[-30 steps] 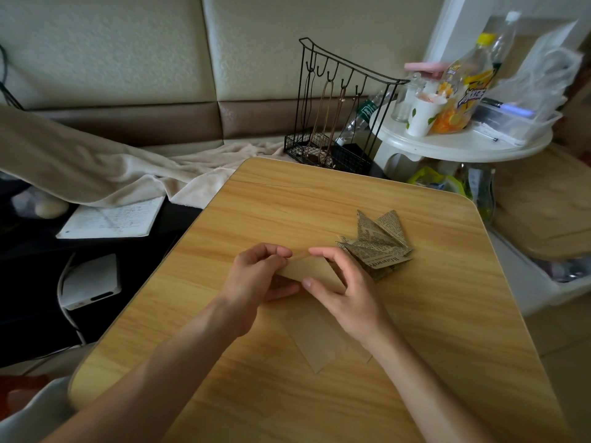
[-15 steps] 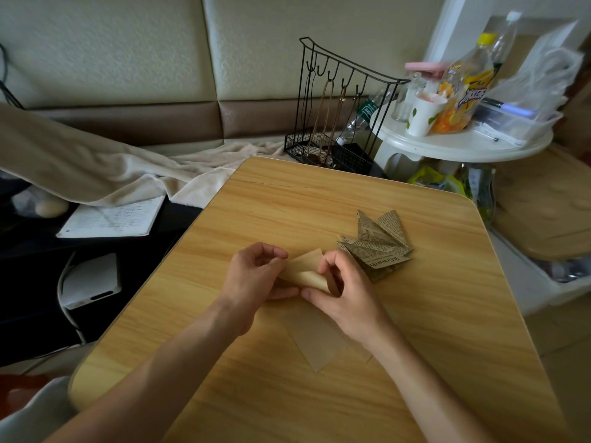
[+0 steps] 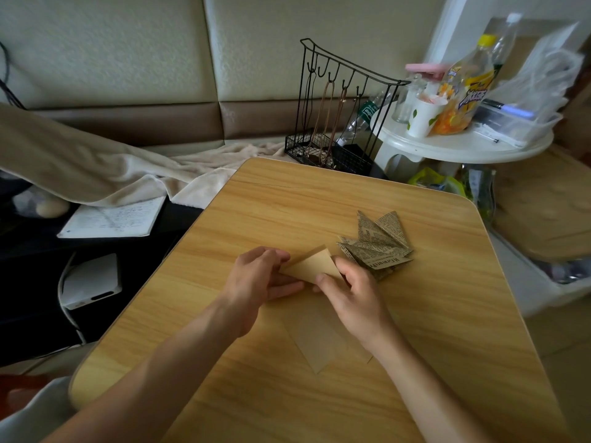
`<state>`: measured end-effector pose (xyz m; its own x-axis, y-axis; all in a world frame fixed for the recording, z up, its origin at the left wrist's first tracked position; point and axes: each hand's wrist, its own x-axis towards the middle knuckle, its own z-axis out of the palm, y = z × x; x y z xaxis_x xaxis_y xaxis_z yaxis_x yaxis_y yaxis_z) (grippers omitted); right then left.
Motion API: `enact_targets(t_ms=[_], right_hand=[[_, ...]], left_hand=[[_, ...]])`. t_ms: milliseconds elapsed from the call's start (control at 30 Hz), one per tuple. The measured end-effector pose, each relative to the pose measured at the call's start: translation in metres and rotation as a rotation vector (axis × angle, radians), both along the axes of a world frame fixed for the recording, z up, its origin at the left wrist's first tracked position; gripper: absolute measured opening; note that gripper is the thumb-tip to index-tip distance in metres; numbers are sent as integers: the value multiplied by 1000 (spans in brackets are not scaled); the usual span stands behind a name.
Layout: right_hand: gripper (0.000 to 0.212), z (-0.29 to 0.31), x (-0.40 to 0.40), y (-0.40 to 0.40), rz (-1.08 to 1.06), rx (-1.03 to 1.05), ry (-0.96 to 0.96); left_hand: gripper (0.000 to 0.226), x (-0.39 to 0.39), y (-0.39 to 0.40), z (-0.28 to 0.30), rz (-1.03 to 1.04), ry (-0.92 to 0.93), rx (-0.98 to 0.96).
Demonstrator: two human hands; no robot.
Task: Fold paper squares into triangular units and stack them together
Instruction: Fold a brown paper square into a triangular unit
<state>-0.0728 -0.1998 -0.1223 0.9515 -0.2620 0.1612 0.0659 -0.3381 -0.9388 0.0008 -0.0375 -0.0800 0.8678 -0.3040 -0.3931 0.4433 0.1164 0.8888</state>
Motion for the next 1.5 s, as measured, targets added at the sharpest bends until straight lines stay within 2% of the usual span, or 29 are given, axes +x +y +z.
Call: enact_targets(t_ms=[67, 433, 633, 733, 800, 967, 1067, 1167, 1233, 1500], right_hand=[[20, 0, 1, 0, -2, 46, -12], [24, -1, 1, 0, -34, 209, -11], [18, 0, 2, 0, 1, 240, -46], [46, 2, 1, -2, 4, 180, -84], [50, 3, -1, -2, -26, 154, -104], [37, 3, -1, 0, -72, 196, -71], [38, 0, -1, 0, -79, 138, -25], [24, -1, 0, -1, -74, 61, -22], [22, -2, 0, -2, -92, 49, -34], [17, 3, 0, 0, -74, 73, -35]], left_hand=[[15, -1, 0, -1, -18, -9, 4], [12, -2, 5, 1, -37, 32, -63], [11, -1, 5, 0, -17, 16, -26], [9, 1, 7, -3, 0, -69, 54], [7, 1, 8, -3, -15, -134, 111], [7, -1, 9, -1, -140, -220, 172], [11, -3, 7, 0, -174, -209, 171], [20, -4, 8, 1, -236, -207, 183], [23, -4, 9, 1, -266, -211, 195], [17, -2, 9, -1, -191, -160, 171]])
